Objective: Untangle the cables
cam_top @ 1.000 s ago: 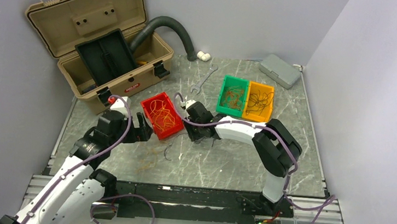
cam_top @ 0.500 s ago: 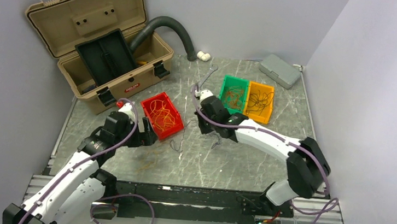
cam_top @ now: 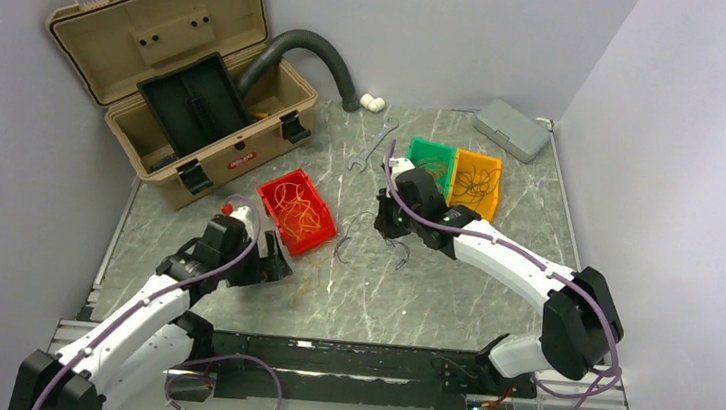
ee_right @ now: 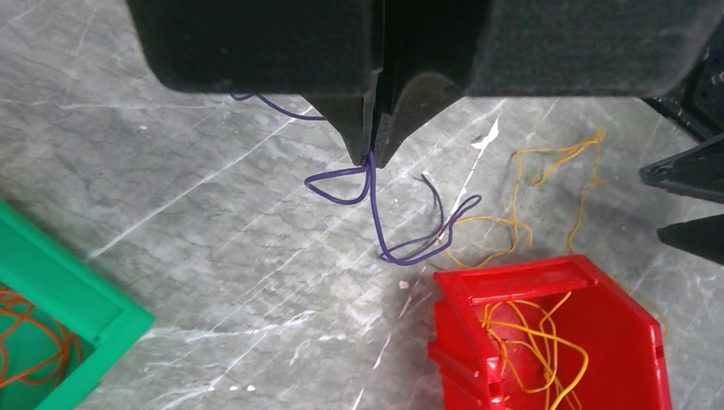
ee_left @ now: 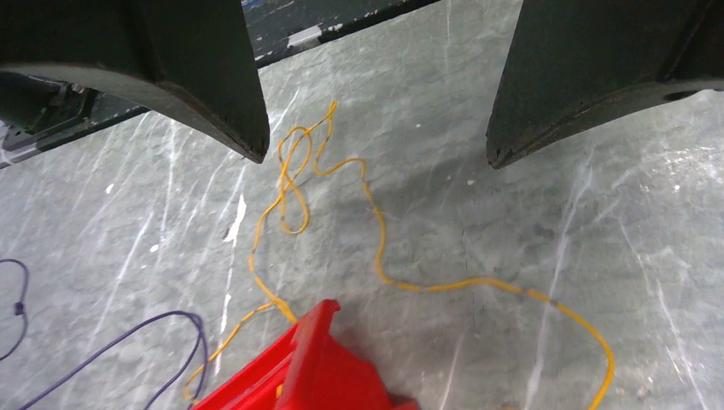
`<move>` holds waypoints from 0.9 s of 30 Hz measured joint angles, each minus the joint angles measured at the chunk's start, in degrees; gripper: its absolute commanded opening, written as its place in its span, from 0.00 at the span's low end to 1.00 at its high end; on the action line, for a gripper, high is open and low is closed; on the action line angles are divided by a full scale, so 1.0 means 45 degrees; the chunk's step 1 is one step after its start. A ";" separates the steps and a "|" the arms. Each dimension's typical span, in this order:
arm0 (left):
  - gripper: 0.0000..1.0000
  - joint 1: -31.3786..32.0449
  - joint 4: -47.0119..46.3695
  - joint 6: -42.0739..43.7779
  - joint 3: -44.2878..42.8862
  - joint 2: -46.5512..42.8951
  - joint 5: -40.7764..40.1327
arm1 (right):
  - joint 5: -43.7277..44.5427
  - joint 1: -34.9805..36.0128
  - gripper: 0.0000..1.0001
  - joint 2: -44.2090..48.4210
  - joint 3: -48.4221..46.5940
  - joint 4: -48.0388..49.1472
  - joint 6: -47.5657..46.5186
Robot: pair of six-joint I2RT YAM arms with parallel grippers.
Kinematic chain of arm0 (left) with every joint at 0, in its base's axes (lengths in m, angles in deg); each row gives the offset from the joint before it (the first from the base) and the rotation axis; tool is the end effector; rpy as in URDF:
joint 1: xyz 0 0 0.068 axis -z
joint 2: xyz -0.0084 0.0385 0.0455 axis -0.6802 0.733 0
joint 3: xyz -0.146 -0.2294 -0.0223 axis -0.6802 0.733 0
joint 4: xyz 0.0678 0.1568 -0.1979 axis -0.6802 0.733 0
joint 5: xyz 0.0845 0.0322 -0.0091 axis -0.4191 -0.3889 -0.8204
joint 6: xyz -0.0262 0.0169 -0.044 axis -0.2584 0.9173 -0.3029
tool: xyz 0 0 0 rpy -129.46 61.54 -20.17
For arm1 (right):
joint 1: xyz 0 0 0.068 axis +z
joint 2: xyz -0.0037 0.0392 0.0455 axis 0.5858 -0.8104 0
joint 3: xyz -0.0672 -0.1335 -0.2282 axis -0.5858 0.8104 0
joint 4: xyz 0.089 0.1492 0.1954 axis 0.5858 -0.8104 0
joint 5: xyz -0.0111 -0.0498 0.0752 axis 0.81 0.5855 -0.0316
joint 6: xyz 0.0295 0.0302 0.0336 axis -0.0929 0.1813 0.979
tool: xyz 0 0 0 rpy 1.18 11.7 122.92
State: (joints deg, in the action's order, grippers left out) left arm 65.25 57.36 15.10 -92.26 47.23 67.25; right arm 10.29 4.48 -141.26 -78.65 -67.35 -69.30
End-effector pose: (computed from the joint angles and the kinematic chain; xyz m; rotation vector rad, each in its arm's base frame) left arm 0.1362 -0.0622 0.1821 -0.2645 2.4803 -0.6668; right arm 0.2352 0.2009 0.2498 -0.4805 2.3118 0.5346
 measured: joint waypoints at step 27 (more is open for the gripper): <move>0.55 0.6047 0.0155 -0.1724 -0.2370 0.5979 -0.4478 | -0.0962 -0.0340 0.00 0.0248 0.0374 0.0267 0.0223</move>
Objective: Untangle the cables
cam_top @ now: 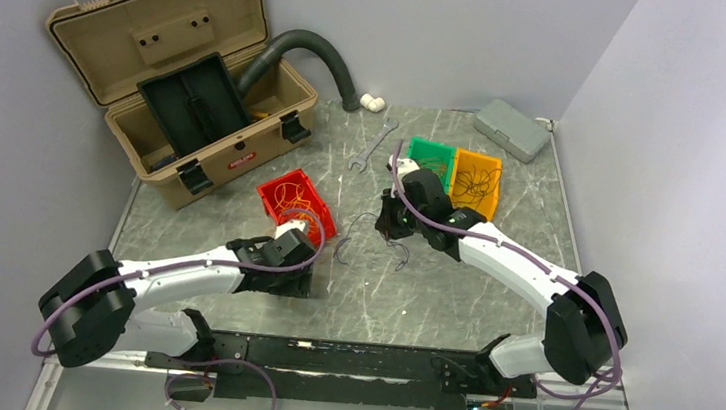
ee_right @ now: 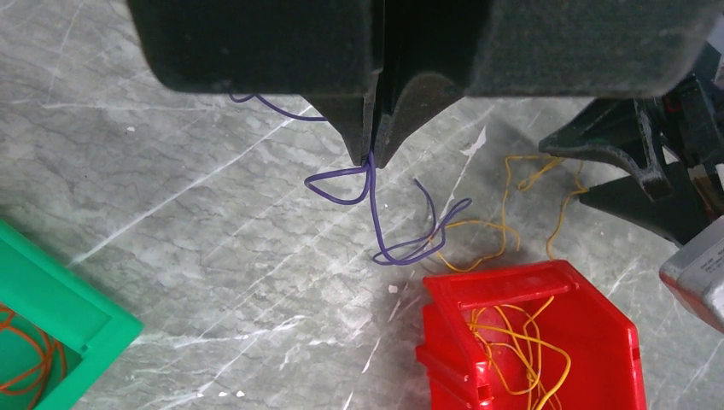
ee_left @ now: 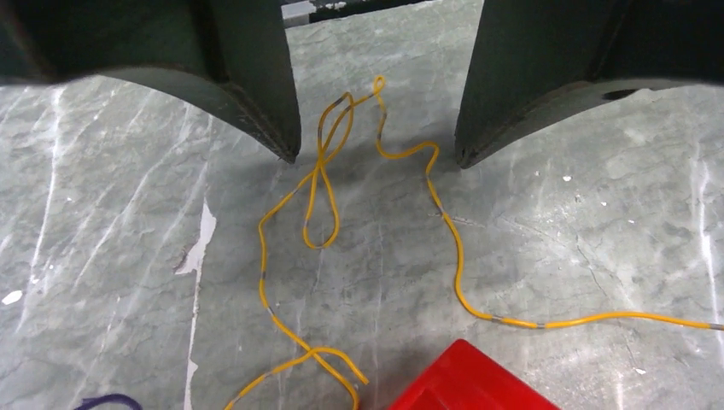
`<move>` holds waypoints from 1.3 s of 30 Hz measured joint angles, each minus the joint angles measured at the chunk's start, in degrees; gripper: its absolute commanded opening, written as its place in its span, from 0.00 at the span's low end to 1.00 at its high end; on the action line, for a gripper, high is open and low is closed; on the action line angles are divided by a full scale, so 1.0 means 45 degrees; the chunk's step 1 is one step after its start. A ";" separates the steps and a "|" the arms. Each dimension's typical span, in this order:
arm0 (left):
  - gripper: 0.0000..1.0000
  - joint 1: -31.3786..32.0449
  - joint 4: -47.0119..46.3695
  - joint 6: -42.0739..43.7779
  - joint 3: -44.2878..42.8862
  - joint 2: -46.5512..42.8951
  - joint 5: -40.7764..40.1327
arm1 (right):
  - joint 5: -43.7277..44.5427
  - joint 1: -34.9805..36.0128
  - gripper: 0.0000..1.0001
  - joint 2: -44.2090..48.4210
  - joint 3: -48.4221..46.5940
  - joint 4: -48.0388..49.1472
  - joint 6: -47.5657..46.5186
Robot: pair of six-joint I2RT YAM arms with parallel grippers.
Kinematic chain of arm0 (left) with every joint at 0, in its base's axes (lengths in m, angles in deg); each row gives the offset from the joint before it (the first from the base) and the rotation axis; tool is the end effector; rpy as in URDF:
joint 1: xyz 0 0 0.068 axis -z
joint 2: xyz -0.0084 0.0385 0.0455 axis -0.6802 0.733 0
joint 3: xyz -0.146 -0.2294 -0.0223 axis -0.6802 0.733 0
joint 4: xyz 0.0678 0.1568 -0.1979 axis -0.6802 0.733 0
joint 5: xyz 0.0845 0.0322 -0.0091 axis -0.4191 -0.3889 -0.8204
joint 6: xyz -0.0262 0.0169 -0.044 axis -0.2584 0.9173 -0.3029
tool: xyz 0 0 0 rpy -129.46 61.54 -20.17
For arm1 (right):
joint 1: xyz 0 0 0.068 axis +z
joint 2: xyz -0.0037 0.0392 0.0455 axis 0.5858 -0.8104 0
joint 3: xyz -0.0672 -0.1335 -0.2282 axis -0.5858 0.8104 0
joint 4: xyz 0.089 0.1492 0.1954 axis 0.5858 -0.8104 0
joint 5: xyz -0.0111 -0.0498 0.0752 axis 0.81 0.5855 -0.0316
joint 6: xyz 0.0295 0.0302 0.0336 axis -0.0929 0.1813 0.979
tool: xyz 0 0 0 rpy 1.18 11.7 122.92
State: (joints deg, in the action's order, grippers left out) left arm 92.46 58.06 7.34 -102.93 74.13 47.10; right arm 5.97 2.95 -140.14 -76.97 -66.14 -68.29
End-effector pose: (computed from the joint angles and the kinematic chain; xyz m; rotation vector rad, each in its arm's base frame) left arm 0.1390 -0.1528 0.1643 0.0266 2.6862 -0.2845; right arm 0.2349 0.1935 0.2476 -0.4700 2.3188 0.6175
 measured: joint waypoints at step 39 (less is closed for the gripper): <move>0.00 -0.2841 0.6037 0.5673 -0.7873 -0.4639 -0.0777 | 0.2361 -0.3808 0.00 0.3060 0.2011 -0.0763 0.1962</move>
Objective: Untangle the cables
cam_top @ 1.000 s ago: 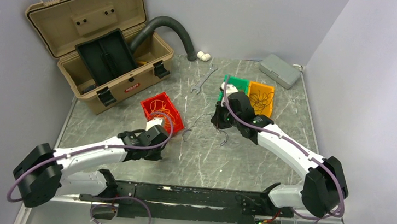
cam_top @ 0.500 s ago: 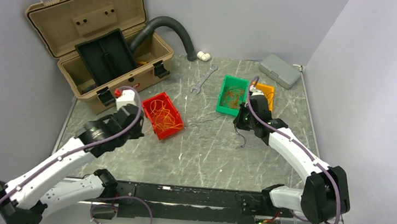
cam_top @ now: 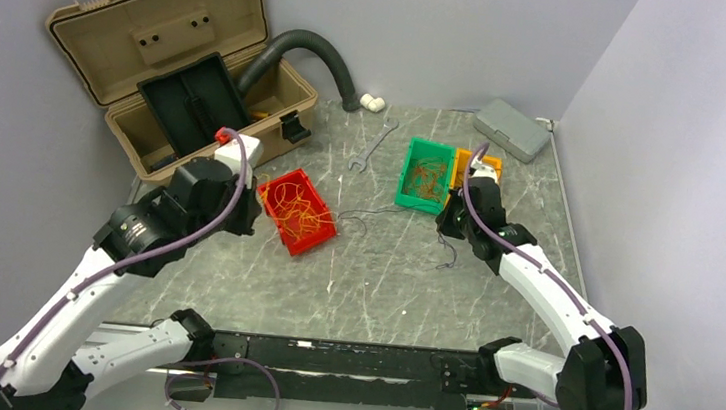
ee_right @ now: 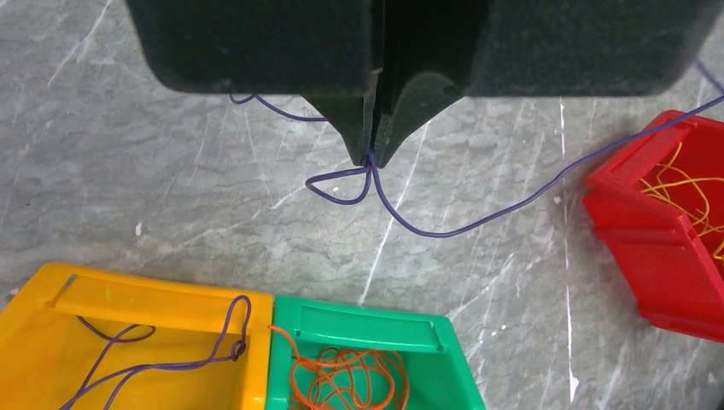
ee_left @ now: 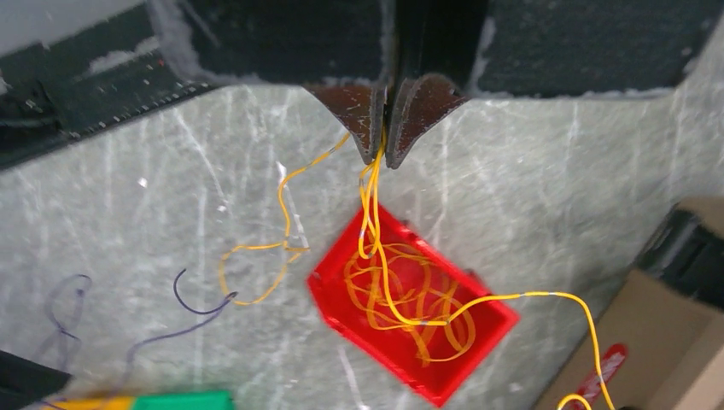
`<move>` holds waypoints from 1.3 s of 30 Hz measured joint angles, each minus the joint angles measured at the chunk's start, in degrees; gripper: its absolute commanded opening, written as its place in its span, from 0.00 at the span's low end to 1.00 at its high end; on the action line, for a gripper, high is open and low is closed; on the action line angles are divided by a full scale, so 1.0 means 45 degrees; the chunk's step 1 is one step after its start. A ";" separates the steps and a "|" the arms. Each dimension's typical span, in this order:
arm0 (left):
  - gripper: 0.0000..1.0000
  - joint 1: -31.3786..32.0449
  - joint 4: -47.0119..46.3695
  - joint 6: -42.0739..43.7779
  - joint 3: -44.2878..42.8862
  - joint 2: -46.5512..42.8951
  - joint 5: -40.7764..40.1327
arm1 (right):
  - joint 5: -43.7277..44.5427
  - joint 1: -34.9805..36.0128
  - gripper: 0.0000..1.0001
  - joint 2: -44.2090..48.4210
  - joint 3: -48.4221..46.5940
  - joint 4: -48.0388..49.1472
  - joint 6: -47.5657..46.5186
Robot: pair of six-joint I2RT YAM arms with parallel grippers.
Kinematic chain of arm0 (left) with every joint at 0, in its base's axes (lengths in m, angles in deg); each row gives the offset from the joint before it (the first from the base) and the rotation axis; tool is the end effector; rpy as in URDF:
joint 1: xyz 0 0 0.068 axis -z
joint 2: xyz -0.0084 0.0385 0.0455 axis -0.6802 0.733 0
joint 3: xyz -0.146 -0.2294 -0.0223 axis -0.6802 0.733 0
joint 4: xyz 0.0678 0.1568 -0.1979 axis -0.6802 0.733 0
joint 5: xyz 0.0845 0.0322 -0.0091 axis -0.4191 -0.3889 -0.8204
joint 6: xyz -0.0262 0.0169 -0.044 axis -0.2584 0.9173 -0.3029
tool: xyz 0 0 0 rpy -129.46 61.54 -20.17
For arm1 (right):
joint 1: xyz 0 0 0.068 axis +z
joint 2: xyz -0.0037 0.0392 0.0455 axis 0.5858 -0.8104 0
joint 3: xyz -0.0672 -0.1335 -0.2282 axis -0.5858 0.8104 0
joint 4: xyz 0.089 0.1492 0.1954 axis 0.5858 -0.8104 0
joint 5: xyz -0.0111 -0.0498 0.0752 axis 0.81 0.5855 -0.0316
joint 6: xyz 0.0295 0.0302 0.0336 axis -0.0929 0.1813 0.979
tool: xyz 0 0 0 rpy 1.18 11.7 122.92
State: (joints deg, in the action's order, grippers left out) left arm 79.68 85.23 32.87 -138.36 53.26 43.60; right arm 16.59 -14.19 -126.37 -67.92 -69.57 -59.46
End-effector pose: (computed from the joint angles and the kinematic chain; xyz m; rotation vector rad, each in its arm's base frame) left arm 0.1207 -0.0792 0.3876 0.1682 2.1688 -0.3005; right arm 0.2325 0.0891 0.2518 0.1586 2.2821 0.3533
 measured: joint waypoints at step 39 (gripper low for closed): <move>0.00 -0.5110 0.0282 -0.0947 -0.0491 -0.0107 -0.1962 | 0.6125 -0.2142 0.00 0.4503 0.1821 -0.2453 0.3857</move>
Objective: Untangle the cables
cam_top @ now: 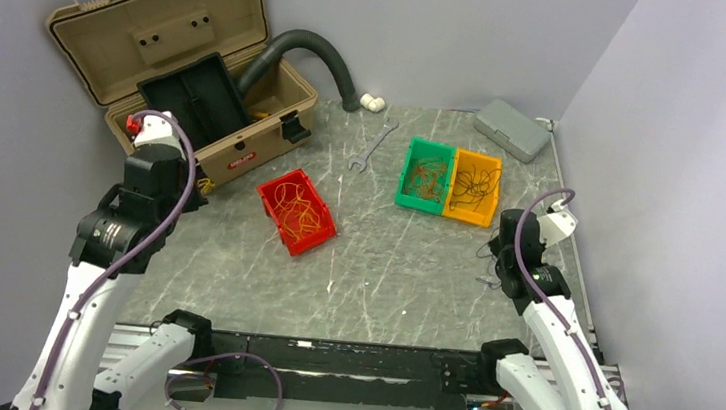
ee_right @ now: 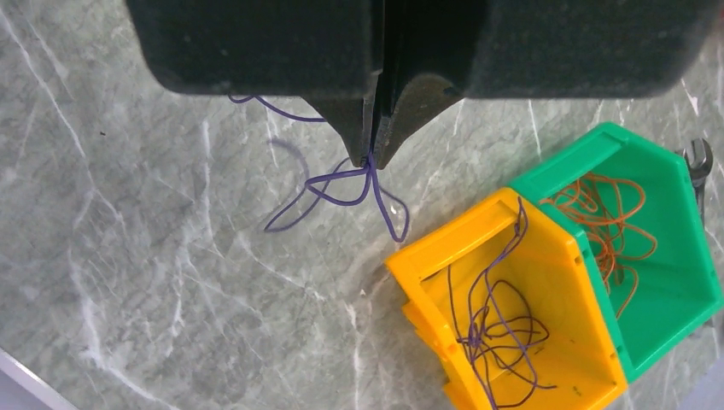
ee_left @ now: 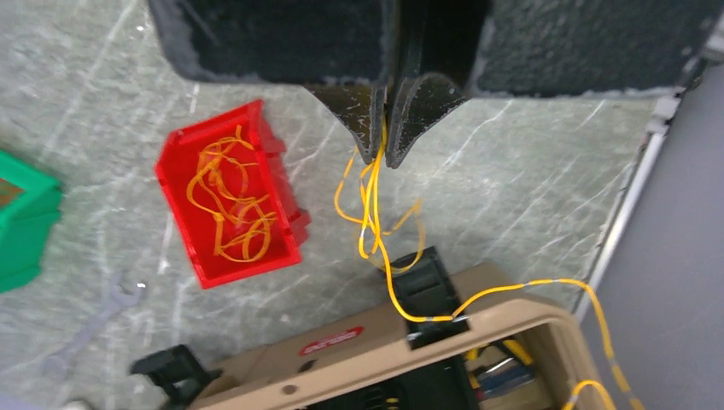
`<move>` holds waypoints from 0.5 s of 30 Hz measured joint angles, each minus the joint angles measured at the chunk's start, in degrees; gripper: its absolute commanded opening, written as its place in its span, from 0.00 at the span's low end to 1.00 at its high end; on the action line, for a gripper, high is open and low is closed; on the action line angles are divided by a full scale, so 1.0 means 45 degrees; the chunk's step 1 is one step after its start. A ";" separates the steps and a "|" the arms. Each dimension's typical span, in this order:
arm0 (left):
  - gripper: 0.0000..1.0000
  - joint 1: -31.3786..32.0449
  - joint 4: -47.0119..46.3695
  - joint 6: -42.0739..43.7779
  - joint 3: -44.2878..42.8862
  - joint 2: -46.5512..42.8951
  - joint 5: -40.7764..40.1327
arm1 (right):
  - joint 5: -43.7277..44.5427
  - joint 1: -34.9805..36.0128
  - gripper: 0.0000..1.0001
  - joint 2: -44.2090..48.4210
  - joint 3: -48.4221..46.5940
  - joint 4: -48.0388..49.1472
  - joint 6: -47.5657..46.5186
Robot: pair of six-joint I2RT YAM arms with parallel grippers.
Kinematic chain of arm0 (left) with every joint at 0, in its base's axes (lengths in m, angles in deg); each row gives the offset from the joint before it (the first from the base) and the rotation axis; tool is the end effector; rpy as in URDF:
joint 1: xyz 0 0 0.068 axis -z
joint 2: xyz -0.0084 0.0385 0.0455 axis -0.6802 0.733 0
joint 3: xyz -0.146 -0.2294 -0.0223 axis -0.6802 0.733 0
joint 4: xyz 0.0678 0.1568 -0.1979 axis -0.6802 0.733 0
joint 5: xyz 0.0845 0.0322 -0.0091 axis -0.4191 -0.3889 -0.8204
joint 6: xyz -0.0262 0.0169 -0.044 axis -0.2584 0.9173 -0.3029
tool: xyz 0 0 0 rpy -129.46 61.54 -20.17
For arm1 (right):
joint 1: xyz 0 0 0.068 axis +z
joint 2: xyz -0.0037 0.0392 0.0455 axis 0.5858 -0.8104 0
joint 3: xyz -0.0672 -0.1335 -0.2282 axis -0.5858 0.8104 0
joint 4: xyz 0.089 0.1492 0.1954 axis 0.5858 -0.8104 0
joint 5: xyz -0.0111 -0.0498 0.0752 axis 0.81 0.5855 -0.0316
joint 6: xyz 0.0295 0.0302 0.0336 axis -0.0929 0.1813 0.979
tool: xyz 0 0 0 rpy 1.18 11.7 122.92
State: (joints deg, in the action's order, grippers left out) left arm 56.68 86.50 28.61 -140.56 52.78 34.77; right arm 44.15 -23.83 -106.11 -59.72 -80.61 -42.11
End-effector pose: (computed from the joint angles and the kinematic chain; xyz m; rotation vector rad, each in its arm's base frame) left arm 0.1353 -0.0187 0.3990 -0.4276 2.0604 0.0361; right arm 0.1704 0.0168 0.2584 0.8745 1.9402 -0.0621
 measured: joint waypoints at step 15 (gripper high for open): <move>0.00 -0.0112 -0.1763 0.1880 0.0505 0.2356 0.8272 | -0.2764 -0.0034 0.00 -0.0131 0.0500 0.1462 -0.1651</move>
State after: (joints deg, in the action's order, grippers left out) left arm 56.18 78.56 37.07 -138.29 63.38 72.00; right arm 31.71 -23.98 -106.70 -57.47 -74.03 -49.54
